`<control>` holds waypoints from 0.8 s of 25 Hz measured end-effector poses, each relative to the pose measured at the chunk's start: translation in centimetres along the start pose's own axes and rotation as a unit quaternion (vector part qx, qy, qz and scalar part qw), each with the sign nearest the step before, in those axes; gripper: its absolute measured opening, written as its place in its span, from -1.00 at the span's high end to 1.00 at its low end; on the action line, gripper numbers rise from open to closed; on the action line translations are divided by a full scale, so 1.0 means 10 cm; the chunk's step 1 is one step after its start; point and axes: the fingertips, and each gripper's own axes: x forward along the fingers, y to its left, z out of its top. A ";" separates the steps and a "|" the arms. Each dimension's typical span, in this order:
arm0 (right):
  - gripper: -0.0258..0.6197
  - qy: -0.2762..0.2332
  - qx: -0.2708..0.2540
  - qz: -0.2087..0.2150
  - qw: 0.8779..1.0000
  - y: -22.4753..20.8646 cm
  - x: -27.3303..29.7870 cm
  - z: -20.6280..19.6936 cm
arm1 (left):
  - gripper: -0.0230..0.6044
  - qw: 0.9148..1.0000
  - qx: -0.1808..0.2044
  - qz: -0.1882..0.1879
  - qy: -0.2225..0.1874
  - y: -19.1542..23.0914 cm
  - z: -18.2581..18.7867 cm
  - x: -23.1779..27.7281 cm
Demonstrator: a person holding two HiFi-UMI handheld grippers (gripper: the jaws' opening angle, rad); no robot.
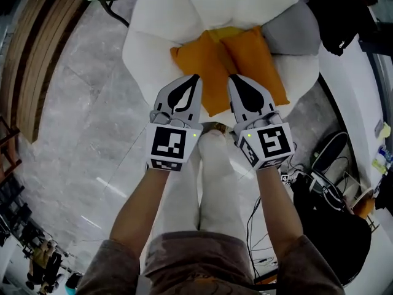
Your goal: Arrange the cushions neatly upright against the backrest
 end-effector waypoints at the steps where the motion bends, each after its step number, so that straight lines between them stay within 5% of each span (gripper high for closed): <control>1: 0.86 0.003 0.000 0.005 1.000 -0.01 0.05 -0.01 | 0.91 1.000 -0.001 0.003 0.003 0.03 -0.02 0.03; 11: 0.85 0.073 -0.003 0.009 0.997 -0.27 0.66 -0.44 | 0.91 0.997 -0.055 0.026 0.053 0.35 -0.51 0.58; 18: 0.84 0.144 -0.011 0.036 0.989 -0.35 1.11 -0.97 | 0.81 0.985 -0.121 0.043 0.114 0.57 -1.13 0.90; 20: 0.46 0.173 -0.001 0.045 0.984 -0.36 1.22 -1.17 | 0.57 0.980 -0.143 0.047 0.127 0.63 -1.29 0.96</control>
